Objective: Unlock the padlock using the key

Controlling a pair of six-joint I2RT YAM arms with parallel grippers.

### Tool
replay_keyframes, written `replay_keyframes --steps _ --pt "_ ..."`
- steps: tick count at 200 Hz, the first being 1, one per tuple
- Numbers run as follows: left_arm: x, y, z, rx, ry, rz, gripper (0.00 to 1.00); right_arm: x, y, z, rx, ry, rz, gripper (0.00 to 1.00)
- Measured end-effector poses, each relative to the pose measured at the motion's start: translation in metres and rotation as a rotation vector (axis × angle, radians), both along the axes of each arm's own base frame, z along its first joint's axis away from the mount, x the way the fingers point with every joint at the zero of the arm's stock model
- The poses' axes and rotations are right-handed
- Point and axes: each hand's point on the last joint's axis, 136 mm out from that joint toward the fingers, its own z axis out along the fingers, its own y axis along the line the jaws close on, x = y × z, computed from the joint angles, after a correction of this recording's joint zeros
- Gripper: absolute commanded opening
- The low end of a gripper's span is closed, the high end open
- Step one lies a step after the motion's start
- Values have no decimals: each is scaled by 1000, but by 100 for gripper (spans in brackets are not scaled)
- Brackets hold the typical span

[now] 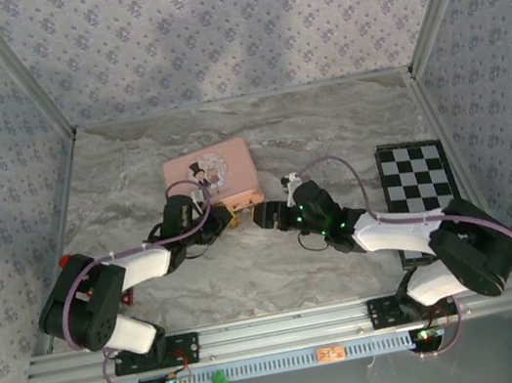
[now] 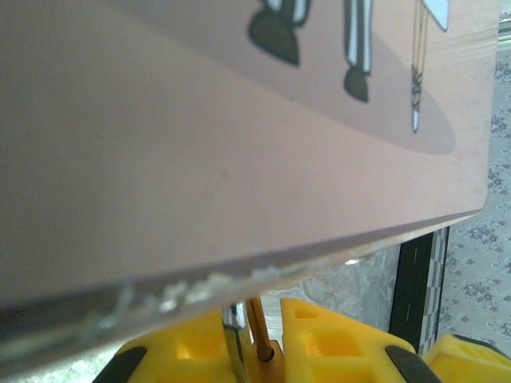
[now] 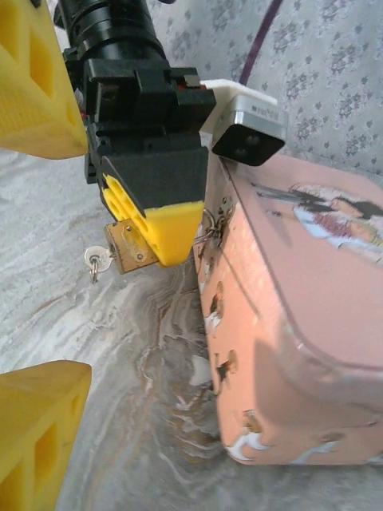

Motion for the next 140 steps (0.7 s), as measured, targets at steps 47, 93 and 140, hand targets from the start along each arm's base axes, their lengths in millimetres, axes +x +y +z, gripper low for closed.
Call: replay_keyframes --steps 47,93,140 --pt "-2 3 1 -2 12 -6 6 -17 -3 -2 -281 -231 37 74" --pt "-4 5 2 0 22 -4 6 -35 16 19 -470 -560 129 76" --pt "-7 8 1 4 34 -2 6 -44 17 19 -604 -794 176 76"
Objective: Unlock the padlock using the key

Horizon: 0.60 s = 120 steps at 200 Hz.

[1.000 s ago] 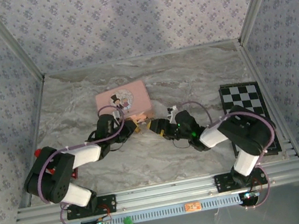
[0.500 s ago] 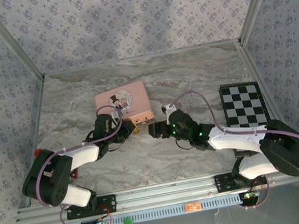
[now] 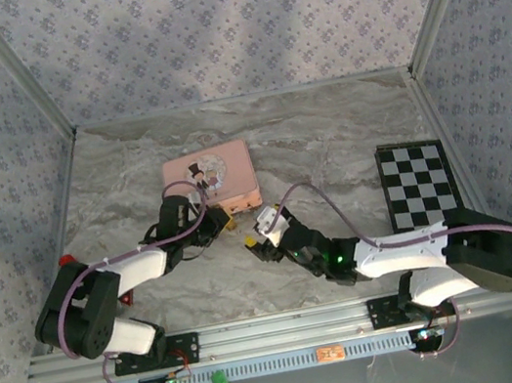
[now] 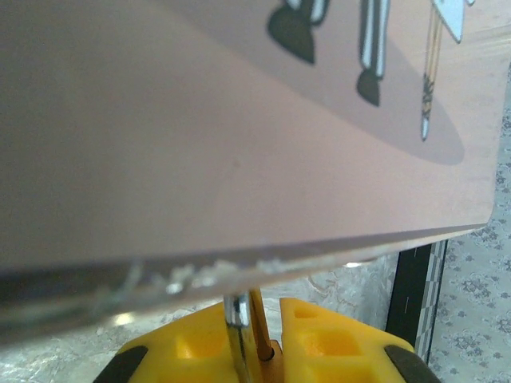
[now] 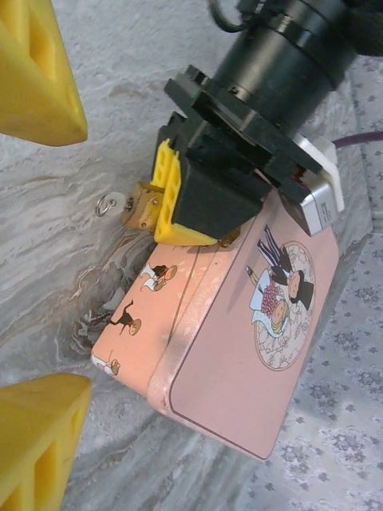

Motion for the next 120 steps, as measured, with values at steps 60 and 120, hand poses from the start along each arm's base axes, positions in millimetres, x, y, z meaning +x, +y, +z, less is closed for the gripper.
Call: replay_keyframes --steps 60,120 --pt "-4 4 1 4 16 5 6 -3 3 10 -86 -179 37 76" --pt "-5 6 1 3 26 13 6 -11 16 -26 -272 -298 94 74"
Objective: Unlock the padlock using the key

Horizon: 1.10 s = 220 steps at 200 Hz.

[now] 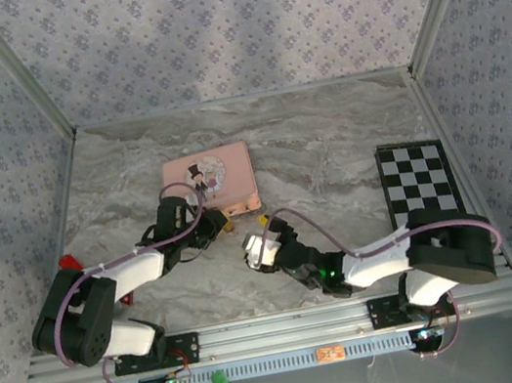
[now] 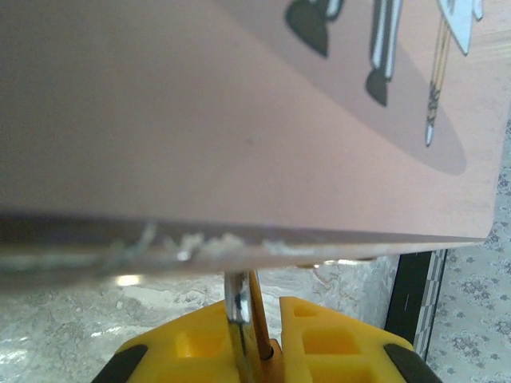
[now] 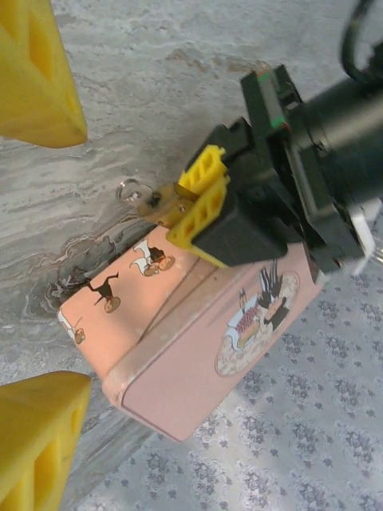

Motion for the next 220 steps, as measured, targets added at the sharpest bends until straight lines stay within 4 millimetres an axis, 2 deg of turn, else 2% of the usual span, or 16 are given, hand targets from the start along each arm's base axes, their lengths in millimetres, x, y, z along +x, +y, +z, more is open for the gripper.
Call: replay_keyframes --steps 59,74,98,120,146,185,220 --pt "-3 1 0 -1 1 2 6 8 15 -44 -117 -81 15 68" --pt "-4 2 -1 0 4 2 6 13 17 -43 -109 -91 10 65" --pt "-5 3 -1 1 3 2 6 21 20 -31 -58 -104 1 61" --pt "-5 3 -1 1 3 2 6 22 23 -27 -33 -105 15 55" --pt "-5 3 -1 1 4 2 6 19 28 -28 -21 -98 45 50" --pt "-5 3 -1 1 4 2 6 15 34 -41 -34 -70 81 45" --pt "-5 3 -1 1 4 2 6 18 42 -37 10 -42 99 38"
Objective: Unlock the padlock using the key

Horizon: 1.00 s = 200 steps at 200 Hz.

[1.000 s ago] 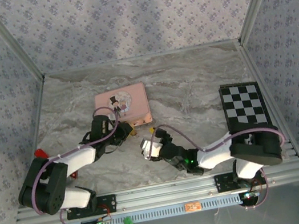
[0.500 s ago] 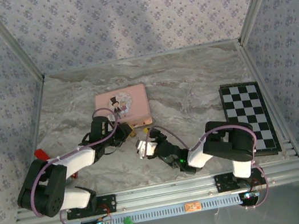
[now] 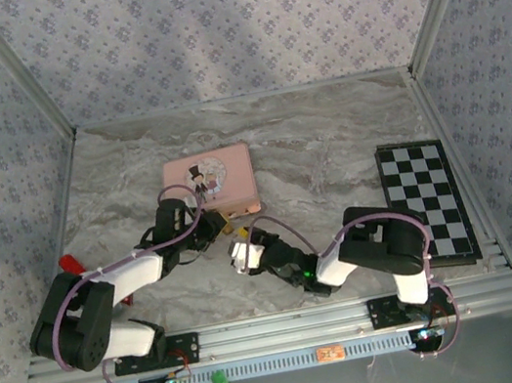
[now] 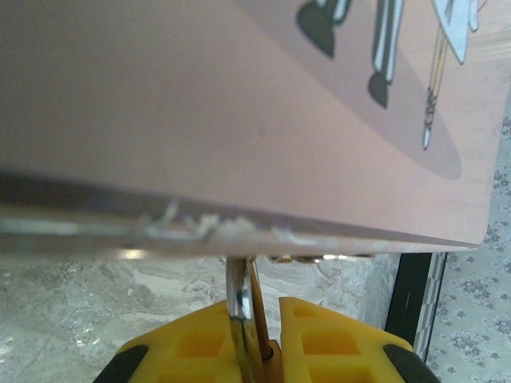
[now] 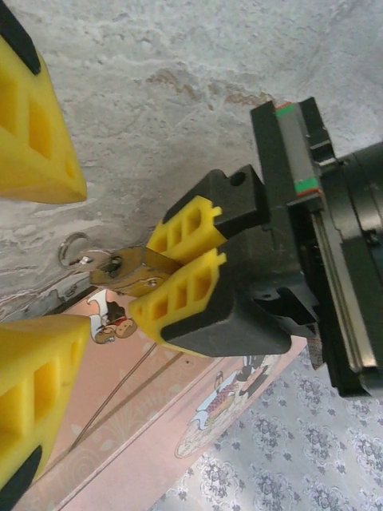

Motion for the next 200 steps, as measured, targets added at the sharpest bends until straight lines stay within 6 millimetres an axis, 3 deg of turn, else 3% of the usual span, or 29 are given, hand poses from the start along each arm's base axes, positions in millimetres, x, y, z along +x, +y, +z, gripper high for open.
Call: replay_keyframes --steps 200 --pt "-5 3 0 5 18 3 6 10 12 -14 17 57 -7 17"
